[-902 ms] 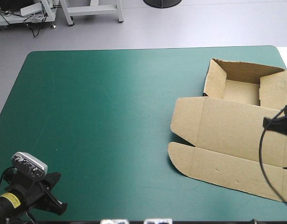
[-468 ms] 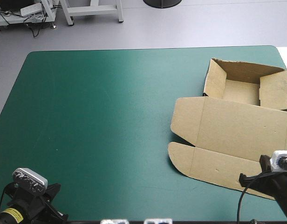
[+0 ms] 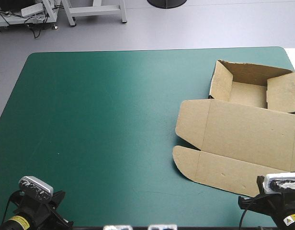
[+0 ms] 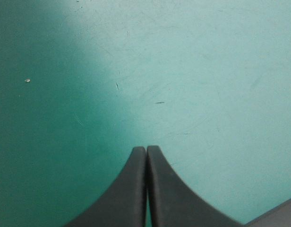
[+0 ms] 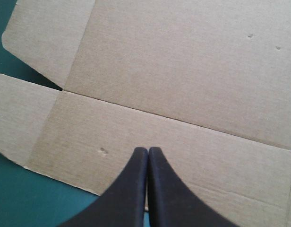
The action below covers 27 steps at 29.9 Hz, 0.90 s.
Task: Fold the box
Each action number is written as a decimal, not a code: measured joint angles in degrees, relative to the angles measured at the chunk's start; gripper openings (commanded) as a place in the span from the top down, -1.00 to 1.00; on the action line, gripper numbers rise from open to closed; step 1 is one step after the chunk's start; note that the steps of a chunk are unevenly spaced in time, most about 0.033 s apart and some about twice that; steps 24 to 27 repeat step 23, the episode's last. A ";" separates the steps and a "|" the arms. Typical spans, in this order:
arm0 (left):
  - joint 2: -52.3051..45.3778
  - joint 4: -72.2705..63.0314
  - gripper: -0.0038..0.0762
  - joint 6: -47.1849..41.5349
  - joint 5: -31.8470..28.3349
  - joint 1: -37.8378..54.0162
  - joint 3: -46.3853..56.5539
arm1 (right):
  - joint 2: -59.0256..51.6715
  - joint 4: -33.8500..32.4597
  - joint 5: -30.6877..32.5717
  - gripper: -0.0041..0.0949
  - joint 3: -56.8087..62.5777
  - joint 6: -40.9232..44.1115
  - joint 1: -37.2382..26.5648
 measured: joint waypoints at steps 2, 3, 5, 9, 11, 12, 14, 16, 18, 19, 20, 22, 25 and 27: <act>0.00 0.17 0.93 0.00 -0.13 0.00 0.12 | 0.00 -1.03 -1.20 0.95 1.31 -0.11 0.52; 0.00 0.18 0.93 -0.04 -0.15 0.00 0.16 | 0.00 -1.62 -1.43 0.95 1.94 -0.11 0.85; 0.00 0.25 0.93 -0.11 -0.27 0.00 0.16 | 0.00 -2.01 -1.70 0.95 2.37 -0.11 1.07; 0.00 0.25 0.93 -0.18 -0.35 0.00 0.16 | 0.00 -2.01 -2.37 0.95 2.42 -0.11 1.32; 0.00 0.25 0.93 -0.18 -0.35 0.00 0.16 | 0.00 -2.05 -2.43 0.95 2.42 -0.11 1.36; 0.00 0.25 0.93 -0.18 -0.35 0.00 0.16 | 0.00 -2.05 -2.43 0.95 2.42 -0.11 1.36; 0.00 0.25 0.93 -0.18 -0.35 0.00 0.16 | 0.00 -2.05 -2.49 0.95 2.42 -0.11 1.36; 0.00 0.25 0.93 -0.18 -0.35 0.00 0.16 | 0.00 -2.05 -2.55 0.95 2.42 -0.11 1.36; 0.00 0.25 0.93 -0.18 -0.35 0.00 0.16 | 0.00 -1.99 -2.55 0.95 2.42 -0.11 1.36; 0.00 0.25 0.93 -0.18 -0.35 0.00 0.16 | 0.00 -1.83 -2.55 0.95 2.42 -0.11 1.36; 0.00 0.25 0.93 -0.18 -0.35 0.00 0.16 | 0.00 -1.77 -2.55 0.95 2.42 -0.11 1.36; 0.00 0.25 0.93 -0.18 -0.35 0.00 0.16 | 0.00 -1.72 -2.55 0.95 2.42 -0.11 1.36; 0.00 0.25 0.93 -0.18 -0.35 0.00 0.16 | 0.00 -1.72 -2.55 0.95 2.42 -0.11 1.36; 0.00 0.25 0.93 -0.18 -0.35 0.00 0.16 | 0.00 -1.72 -2.55 0.95 2.42 -0.11 1.36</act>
